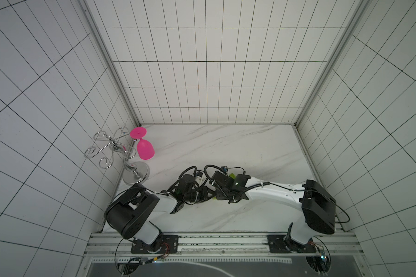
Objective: Assemble the letter y with lego
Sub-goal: Assemble the lego brick with the lego brick.
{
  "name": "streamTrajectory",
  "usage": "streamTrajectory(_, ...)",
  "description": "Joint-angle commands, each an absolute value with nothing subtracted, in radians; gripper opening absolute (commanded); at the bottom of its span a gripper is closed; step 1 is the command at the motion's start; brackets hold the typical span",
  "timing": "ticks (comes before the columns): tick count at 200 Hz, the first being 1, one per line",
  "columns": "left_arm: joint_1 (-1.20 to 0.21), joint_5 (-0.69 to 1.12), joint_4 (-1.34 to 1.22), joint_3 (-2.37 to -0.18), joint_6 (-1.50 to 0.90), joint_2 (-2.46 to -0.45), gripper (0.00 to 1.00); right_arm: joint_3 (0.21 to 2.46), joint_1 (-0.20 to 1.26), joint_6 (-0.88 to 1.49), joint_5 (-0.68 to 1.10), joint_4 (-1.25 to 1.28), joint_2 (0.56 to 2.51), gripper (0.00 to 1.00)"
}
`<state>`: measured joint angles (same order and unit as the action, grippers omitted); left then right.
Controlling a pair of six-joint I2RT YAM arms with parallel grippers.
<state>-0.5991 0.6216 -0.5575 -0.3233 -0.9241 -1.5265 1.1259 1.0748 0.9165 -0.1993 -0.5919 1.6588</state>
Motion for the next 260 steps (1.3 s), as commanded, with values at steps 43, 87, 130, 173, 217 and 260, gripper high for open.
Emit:
streamTrajectory(43, -0.587, 0.574, -0.475, -0.295, -0.926, -1.542, 0.17, 1.103, 1.059, 0.945, -0.183, -0.639, 1.702, 0.22)
streamTrajectory(87, -0.588, 0.574, -0.474, -0.293, -0.927, -1.54, 0.17, 1.121, 1.067, 0.953, -0.166, -0.649, 1.723, 0.22)
streamTrajectory(130, -0.585, 0.572, -0.474, -0.291, -0.927, -1.541, 0.17, 1.103, 1.069, 0.968, -0.169, -0.656, 1.719, 0.22)
streamTrajectory(173, -0.584, 0.572, -0.478, -0.29, -0.928, -1.543, 0.17, 1.181, 1.081, 0.957, -0.201, -0.744, 1.782, 0.22)
streamTrajectory(217, -0.583, 0.572, -0.479, -0.288, -0.928, -1.542, 0.18, 1.199, 1.091, 0.961, -0.194, -0.743, 1.805, 0.22)
streamTrajectory(260, -0.581, 0.573, -0.482, -0.286, -0.929, -1.541, 0.17, 1.17, 1.092, 0.972, -0.166, -0.713, 1.796, 0.22)
